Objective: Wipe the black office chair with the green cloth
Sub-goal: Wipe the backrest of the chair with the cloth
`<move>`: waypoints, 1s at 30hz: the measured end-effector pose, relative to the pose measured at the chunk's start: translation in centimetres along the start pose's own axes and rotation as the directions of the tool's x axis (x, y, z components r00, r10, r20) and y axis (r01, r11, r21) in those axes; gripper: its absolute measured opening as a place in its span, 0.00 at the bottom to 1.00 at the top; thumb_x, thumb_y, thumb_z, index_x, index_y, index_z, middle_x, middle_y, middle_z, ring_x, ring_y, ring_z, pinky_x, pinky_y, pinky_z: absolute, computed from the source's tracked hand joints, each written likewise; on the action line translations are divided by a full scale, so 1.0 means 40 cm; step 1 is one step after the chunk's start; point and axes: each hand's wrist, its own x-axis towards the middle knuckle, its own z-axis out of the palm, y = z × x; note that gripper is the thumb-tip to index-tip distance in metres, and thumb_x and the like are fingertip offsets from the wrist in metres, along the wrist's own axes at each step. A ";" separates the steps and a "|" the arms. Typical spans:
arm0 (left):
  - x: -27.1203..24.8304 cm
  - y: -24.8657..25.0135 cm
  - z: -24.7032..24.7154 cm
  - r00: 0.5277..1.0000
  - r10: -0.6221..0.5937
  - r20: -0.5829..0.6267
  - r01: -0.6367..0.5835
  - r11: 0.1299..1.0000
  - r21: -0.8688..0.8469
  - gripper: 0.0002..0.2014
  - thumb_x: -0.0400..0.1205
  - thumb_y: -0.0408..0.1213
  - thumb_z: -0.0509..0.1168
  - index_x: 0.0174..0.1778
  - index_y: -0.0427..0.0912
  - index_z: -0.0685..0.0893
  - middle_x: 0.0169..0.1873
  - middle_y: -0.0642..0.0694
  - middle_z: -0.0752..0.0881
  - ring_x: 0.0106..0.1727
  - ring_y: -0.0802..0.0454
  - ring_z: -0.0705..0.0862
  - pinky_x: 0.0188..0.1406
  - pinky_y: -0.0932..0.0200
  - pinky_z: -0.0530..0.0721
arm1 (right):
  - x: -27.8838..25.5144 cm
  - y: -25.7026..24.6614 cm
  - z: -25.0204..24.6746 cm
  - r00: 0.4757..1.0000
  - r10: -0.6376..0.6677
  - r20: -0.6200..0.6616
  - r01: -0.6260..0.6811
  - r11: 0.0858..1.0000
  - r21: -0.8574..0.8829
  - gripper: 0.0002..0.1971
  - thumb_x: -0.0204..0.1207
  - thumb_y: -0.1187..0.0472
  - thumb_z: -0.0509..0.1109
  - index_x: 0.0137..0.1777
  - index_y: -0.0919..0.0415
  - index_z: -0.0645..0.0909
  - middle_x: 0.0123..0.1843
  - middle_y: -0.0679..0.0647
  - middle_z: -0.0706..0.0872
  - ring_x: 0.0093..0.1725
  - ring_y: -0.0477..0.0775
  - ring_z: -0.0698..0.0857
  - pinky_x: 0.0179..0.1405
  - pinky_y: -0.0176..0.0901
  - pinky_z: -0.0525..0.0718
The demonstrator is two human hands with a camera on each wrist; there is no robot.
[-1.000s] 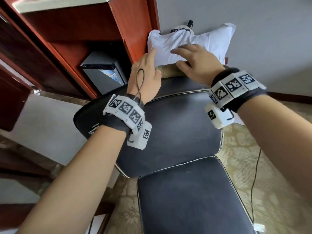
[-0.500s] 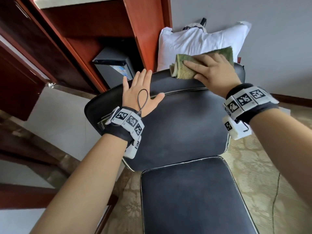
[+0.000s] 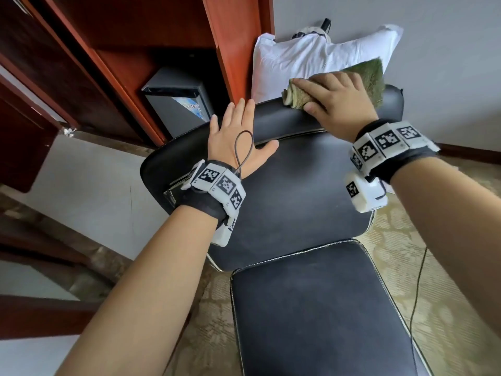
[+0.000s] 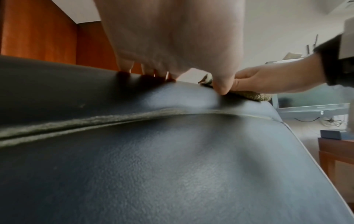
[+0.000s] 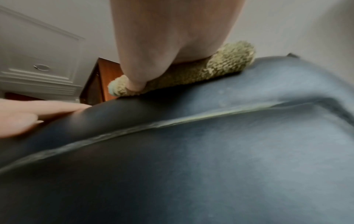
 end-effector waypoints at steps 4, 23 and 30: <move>0.009 0.007 0.008 0.999 0.027 -0.022 -0.026 1.000 0.012 0.44 0.78 0.64 0.57 0.83 0.43 0.49 0.83 0.46 0.53 0.83 0.49 0.50 0.79 0.43 0.47 | -0.022 0.042 -0.002 0.989 0.138 -0.055 -0.137 0.990 0.014 0.32 0.74 0.40 0.44 0.78 0.45 0.66 0.71 0.59 0.75 0.70 0.66 0.70 0.72 0.57 0.58; 0.026 0.048 0.021 0.999 0.033 0.014 -0.033 0.998 0.044 0.49 0.75 0.64 0.60 0.83 0.39 0.47 0.82 0.42 0.54 0.82 0.42 0.52 0.78 0.37 0.48 | -0.011 -0.006 0.017 0.987 0.160 -0.020 -0.157 0.984 0.088 0.35 0.71 0.39 0.40 0.78 0.42 0.64 0.75 0.50 0.72 0.75 0.58 0.66 0.75 0.52 0.51; 0.039 0.069 0.004 1.000 -0.020 -0.016 0.018 0.992 -0.123 0.42 0.77 0.58 0.62 0.82 0.40 0.56 0.81 0.46 0.60 0.83 0.45 0.52 0.80 0.40 0.46 | -0.017 0.003 0.002 0.988 0.155 0.019 -0.156 0.986 0.066 0.30 0.76 0.41 0.44 0.79 0.43 0.64 0.75 0.52 0.72 0.74 0.59 0.67 0.73 0.50 0.52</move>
